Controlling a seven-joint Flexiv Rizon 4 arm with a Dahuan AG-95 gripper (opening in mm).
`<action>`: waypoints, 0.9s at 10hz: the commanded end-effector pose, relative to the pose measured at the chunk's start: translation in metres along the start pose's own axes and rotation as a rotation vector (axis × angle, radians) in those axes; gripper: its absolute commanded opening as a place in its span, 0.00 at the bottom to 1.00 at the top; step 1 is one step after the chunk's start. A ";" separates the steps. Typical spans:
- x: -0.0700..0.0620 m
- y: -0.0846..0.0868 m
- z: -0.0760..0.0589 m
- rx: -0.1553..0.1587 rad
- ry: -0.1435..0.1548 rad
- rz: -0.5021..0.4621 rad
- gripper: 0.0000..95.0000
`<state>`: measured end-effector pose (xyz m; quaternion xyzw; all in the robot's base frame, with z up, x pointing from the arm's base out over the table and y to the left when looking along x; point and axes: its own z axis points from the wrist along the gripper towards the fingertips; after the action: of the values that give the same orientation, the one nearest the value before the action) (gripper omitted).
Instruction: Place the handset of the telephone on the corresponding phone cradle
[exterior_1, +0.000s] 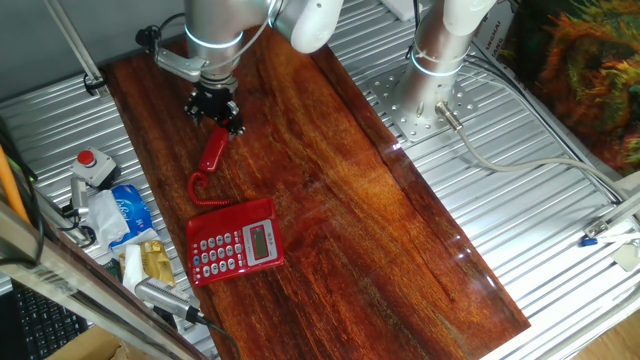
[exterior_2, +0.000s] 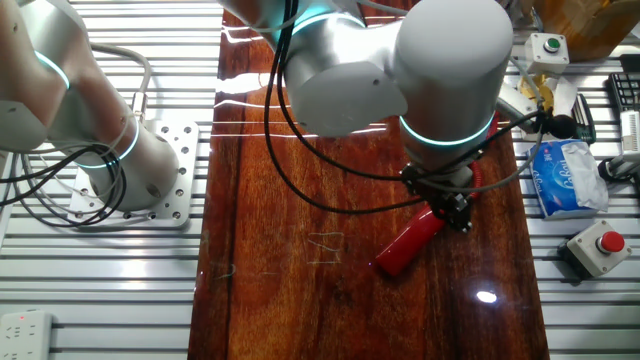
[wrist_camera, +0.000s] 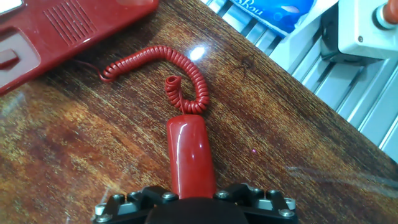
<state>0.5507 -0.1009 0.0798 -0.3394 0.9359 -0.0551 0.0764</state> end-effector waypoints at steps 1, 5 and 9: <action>0.001 0.000 0.000 0.002 -0.005 0.006 0.80; 0.001 0.000 0.000 0.004 -0.003 0.013 0.80; 0.001 0.000 0.000 0.001 0.044 0.042 1.00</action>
<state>0.5499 -0.1009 0.0799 -0.3134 0.9458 -0.0610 0.0593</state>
